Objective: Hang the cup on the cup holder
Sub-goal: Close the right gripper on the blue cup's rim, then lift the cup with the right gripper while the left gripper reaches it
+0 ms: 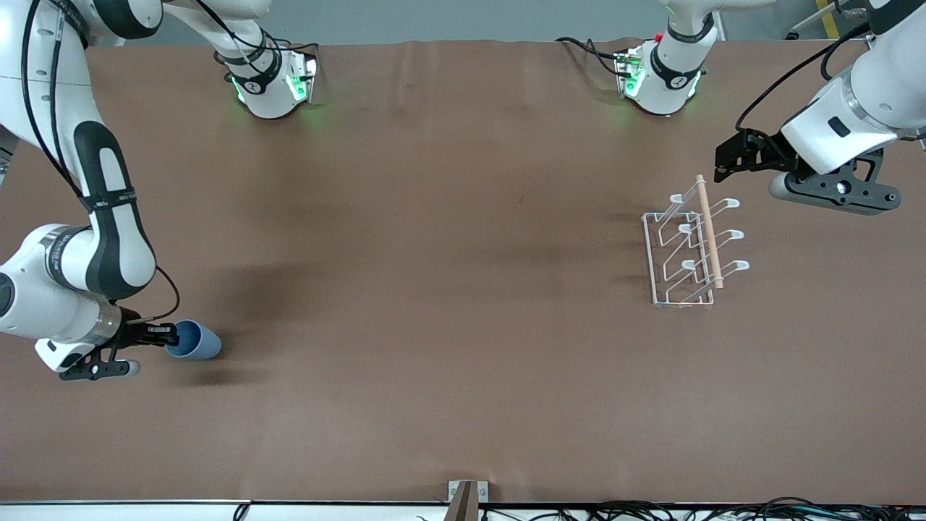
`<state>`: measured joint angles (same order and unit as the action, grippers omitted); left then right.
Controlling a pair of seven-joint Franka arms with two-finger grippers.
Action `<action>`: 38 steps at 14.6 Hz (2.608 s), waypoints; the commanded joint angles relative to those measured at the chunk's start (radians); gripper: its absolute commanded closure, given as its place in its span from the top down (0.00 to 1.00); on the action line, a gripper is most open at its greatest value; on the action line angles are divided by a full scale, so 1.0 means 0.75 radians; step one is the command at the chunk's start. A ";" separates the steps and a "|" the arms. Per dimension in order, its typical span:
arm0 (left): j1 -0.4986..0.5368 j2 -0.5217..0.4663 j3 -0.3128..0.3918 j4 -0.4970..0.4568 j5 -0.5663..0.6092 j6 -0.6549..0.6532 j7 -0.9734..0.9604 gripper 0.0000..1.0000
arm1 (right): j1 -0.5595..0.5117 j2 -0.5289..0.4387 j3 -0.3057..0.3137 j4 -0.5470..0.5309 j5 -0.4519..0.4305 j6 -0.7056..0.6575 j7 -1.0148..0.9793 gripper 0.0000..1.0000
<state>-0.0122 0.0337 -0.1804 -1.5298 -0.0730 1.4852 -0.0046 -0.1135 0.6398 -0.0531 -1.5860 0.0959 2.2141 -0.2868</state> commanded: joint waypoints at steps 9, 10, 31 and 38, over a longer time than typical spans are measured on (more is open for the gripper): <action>-0.057 0.039 -0.003 0.021 -0.080 0.079 -0.006 1.00 | 0.016 -0.180 0.030 -0.013 0.036 -0.323 0.024 0.01; -0.072 0.057 -0.003 0.021 -0.137 0.091 -0.006 1.00 | 0.024 -0.219 0.056 -0.015 0.066 -0.385 0.024 0.01; -0.851 0.433 0.003 0.199 -0.308 0.861 0.061 1.00 | 0.315 -0.315 0.081 -0.047 1.210 -1.009 0.033 0.00; -0.947 0.550 0.003 0.240 -0.306 1.044 0.086 1.00 | 0.354 -0.284 0.081 -0.047 1.339 -1.128 0.037 0.01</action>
<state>-0.6961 0.4047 -0.1863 -1.3851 -0.3058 2.2227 0.0427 0.1361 0.4303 0.0127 -1.6098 1.0659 1.3796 -0.2540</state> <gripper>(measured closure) 0.000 0.952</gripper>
